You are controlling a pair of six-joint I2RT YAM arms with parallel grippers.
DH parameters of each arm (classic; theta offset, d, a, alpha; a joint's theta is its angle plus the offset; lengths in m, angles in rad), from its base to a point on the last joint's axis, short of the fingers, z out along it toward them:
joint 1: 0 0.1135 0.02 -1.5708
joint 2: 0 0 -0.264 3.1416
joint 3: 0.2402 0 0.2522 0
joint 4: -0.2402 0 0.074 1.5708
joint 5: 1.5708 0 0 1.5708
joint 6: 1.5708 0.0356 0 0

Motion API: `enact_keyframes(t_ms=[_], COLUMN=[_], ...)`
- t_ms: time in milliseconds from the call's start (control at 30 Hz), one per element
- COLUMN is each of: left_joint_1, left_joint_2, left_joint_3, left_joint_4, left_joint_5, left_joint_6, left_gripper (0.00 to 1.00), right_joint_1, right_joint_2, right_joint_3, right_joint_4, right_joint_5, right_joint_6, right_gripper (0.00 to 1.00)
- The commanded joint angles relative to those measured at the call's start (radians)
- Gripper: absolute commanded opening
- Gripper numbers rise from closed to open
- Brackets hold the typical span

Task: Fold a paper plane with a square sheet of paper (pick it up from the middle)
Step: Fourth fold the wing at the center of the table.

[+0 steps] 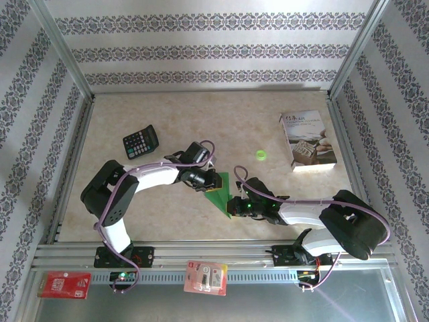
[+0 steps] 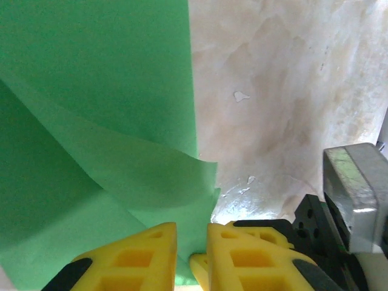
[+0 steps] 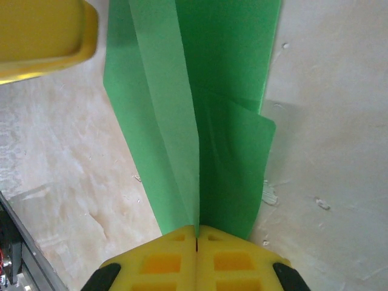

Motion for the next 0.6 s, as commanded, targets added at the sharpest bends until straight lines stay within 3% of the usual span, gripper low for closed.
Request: enact_keyframes(t_ms=[0,567], left_joint_1=[0.004,0.004], left_joint_2=[0.042,0.135], left_joint_3=[0.026,0.069], left_joint_4=[-0.009,0.018], left_joint_5=[0.013,0.033], left_joint_6=[0.020,0.024], left_gripper=[0.19,0.19], right_joint_1=[-0.009,-0.024], right_joint_2=[-0.002,0.011], right_joint_3=[-0.018,-0.020], right_joint_4=[0.009,0.014], right_joint_5=[-0.007,-0.019], right_joint_6=[0.009,-0.004], right_gripper=[0.02,0.04])
